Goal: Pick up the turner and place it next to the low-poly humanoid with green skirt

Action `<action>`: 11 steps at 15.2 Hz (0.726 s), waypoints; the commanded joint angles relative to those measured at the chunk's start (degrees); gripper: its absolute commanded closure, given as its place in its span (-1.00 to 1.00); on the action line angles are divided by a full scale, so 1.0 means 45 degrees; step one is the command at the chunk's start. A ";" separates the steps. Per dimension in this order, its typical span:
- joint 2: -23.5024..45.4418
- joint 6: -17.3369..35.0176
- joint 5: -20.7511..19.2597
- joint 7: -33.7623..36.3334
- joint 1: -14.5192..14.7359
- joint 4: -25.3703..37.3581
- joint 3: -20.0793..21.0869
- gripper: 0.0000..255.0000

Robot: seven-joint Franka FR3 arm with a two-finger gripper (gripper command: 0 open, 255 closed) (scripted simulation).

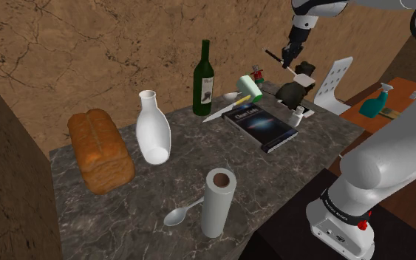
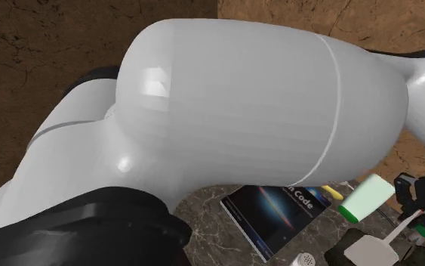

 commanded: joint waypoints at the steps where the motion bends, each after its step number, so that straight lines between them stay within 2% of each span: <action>1: 0.0687 -0.0191 0.0123 -0.0598 -0.0251 0.0861 -0.0304 1.00; 6: 0.2480 -0.0706 0.0590 -0.1966 -0.0963 0.3078 -0.0908 1.00; 11: 0.4632 -0.1571 0.1227 -0.3207 -0.1882 0.5966 -0.1316 1.00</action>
